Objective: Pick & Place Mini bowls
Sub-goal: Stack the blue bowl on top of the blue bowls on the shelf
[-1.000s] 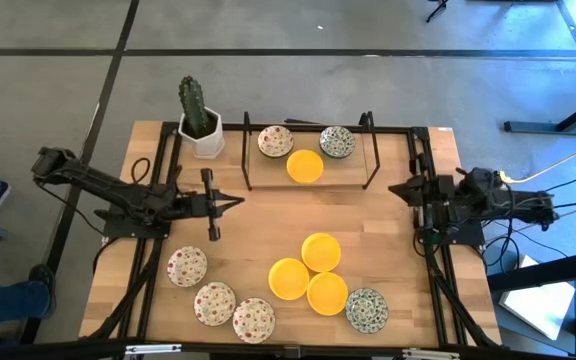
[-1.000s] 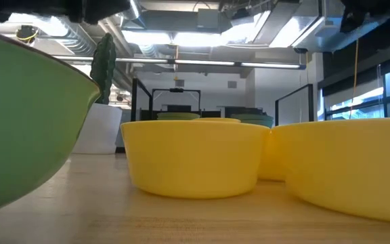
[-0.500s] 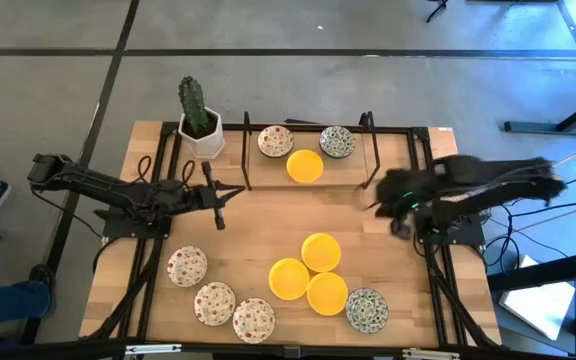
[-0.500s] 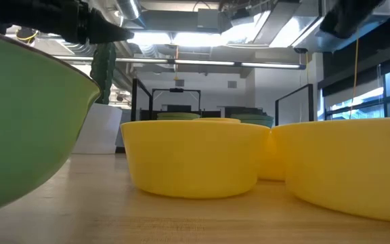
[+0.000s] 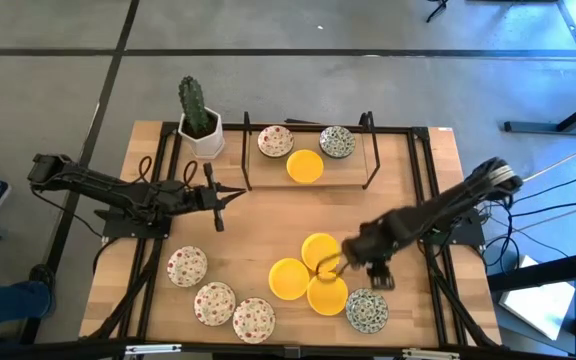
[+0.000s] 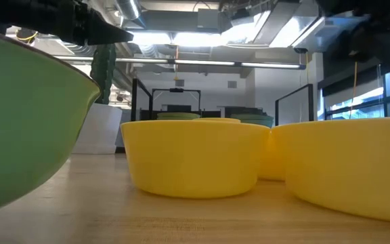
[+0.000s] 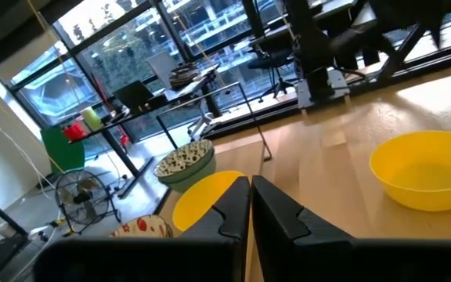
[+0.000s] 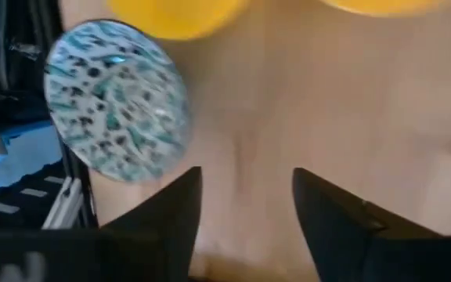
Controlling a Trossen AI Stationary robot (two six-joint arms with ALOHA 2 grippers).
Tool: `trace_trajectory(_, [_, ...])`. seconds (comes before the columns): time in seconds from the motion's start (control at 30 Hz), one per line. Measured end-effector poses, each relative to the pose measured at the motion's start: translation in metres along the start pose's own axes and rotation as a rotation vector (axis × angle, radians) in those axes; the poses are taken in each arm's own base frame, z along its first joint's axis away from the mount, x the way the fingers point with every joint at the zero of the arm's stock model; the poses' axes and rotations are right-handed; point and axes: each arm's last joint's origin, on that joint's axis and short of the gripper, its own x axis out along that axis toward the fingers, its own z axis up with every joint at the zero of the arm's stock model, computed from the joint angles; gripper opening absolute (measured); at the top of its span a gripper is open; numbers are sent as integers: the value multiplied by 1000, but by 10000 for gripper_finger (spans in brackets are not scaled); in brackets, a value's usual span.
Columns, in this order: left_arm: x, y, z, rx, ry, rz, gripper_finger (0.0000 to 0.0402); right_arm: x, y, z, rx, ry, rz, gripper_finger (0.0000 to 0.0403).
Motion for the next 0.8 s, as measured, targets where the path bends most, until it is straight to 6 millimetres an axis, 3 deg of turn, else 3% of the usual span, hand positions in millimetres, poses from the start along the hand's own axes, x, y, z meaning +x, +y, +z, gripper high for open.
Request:
trace_trajectory(0.17, [0,0,-1,0,6,-2,8,24,33,2,-79,-32,11,240])
trace_trajectory(0.37, [0,0,-1,-37,6,-2,7,48,59,5,-42,-76,8,247])
trace_trajectory(0.53, [0,0,-1,-41,6,-2,10,64,61,-3,-12,-3,-106,248])
trace_trajectory(0.8, [0,0,-1,-41,7,-3,4,68,58,-5,-30,-3,-201,248])
